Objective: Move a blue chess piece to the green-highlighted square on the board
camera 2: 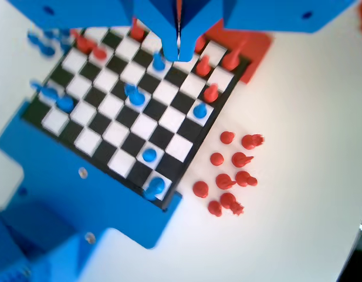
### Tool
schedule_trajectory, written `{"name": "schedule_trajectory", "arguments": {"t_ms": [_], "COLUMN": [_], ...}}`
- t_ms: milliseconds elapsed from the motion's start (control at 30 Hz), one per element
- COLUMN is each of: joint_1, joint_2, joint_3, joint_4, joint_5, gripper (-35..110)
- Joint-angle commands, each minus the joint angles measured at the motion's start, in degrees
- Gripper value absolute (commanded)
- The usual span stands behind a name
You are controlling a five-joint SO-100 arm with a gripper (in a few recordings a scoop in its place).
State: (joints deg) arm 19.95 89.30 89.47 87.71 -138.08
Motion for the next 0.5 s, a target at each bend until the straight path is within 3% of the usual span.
{"name": "schedule_trajectory", "arguments": {"t_ms": [0,267,467], "joint_1": [-0.97,-4.31,-5.8], "joint_2": [12.22,27.95,39.11], "joint_3": [-2.46,-2.46,-0.7], "joint_4": [2.9,8.44,13.27], "joint_5": [7.47,23.12,26.28], "gripper": [1,1,1]}}
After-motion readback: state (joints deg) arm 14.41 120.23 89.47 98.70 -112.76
